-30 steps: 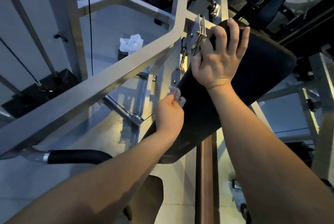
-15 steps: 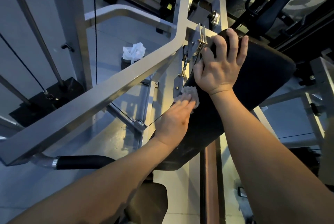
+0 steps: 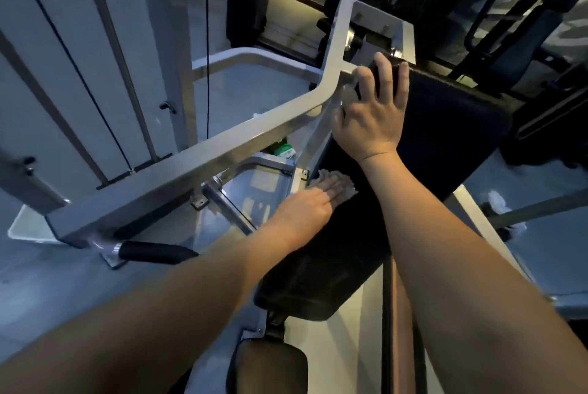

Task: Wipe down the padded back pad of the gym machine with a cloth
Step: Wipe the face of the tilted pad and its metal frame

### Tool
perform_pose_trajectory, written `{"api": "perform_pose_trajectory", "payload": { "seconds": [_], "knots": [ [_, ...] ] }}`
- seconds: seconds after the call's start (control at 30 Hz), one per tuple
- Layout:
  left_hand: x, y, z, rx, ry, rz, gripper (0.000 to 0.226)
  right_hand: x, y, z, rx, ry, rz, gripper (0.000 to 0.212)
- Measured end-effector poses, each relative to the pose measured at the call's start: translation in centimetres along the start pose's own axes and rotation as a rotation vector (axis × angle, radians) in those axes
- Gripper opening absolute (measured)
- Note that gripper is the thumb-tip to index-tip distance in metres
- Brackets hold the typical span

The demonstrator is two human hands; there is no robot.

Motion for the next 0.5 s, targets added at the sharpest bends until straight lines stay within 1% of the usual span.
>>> {"api": "perform_pose_trajectory", "payload": {
  "seconds": [0.03, 0.07, 0.2, 0.23, 0.27, 0.3, 0.33, 0.37, 0.4, 0.43, 0.47, 0.5],
  "knots": [
    [0.4, -0.3, 0.2, 0.073, -0.054, 0.0, 0.053, 0.0, 0.1, -0.1, 0.015, -0.029, -0.006, 0.04],
    [0.4, -0.5, 0.0, 0.097, -0.151, -0.058, 0.052, 0.0, 0.2, -0.2, 0.04, -0.056, -0.013, 0.042],
    [-1.1, 0.8, -1.4, -0.157, -0.547, -0.538, 0.052, -0.5, 0.8, -2.1, 0.211, -0.13, -0.033, 0.038],
    [-1.7, 1.1, -2.0, -0.253, -0.56, -0.709, 0.05, -1.2, 0.9, -2.9, 0.282, -0.146, -0.031, 0.037],
    [-2.6, 1.2, -1.9, -0.364, -0.489, -0.814, 0.042, -2.2, 1.0, -3.7, 0.359, -0.158, -0.021, 0.037],
    [-2.9, 1.1, -1.8, -0.459, -0.4, -0.882, 0.033, -3.7, 1.2, -4.5, 0.436, -0.171, -0.002, 0.037],
    [-3.2, 1.2, -2.7, -0.524, -0.287, -0.959, 0.024, -5.6, 1.4, -5.2, 0.51, -0.187, 0.024, 0.037],
    [-3.7, 1.3, -3.2, -0.638, -0.132, -1.065, 0.017, -7.8, 1.7, -5.8, 0.584, -0.204, 0.06, 0.037],
    [-4.4, 1.3, -3.5, -0.707, -0.014, -1.121, 0.012, -10.0, 2.1, -6.5, 0.662, -0.224, 0.104, 0.036],
    [-4.6, 1.9, -4.5, -0.758, 0.069, -1.17, 0.018, -12.2, 2.4, -7.0, 0.74, -0.247, 0.155, 0.035],
    [-4.3, 3.0, -5.6, -0.815, 0.118, -1.176, 0.024, -14.2, 2.7, -7.5, 0.81, -0.277, 0.204, 0.031],
    [-3.6, 3.7, -6.1, -0.847, 0.166, -1.193, 0.02, -16.0, 3.1, -7.9, 0.867, -0.308, 0.251, 0.026]
  ]
}}
Point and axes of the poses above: each hand's wrist, its own x-axis towards the middle knuckle, its own z-axis out of the palm, y = z × x, the point moved 6 cm from there along x, towards the middle knuckle, and after that the axes turned 12 degrees about y, right-handed, at the moved point
